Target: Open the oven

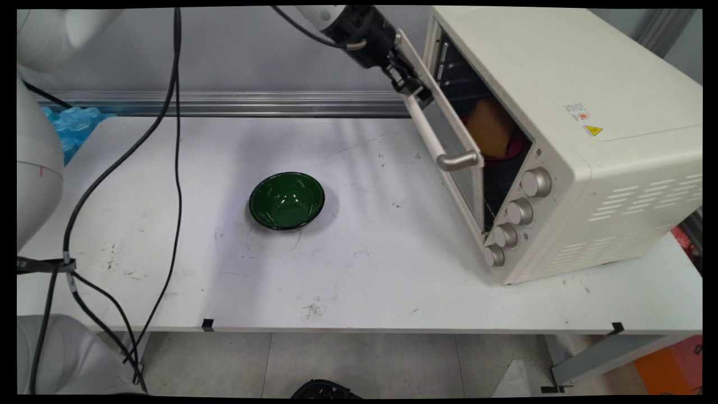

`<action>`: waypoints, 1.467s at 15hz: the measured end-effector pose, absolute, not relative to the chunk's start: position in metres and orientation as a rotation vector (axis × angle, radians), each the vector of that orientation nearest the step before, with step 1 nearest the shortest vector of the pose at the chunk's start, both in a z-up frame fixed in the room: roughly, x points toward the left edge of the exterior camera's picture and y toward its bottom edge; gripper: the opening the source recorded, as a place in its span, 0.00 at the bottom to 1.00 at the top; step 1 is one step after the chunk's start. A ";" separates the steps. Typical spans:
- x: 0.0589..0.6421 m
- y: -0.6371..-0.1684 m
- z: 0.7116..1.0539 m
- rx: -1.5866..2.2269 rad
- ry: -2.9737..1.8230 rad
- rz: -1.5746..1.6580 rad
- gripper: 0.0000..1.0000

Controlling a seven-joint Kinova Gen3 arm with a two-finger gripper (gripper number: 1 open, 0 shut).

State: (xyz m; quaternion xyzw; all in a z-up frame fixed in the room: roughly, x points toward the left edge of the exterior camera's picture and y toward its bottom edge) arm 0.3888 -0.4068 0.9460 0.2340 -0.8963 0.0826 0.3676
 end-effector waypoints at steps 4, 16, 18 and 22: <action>0.399 -0.401 0.936 0.611 -2.324 0.212 0.00; 0.425 -0.383 0.886 0.721 -2.270 0.212 0.00; 0.431 -0.379 0.875 0.738 -2.252 0.211 0.00; 0.446 -0.369 0.856 0.761 -2.225 0.214 0.00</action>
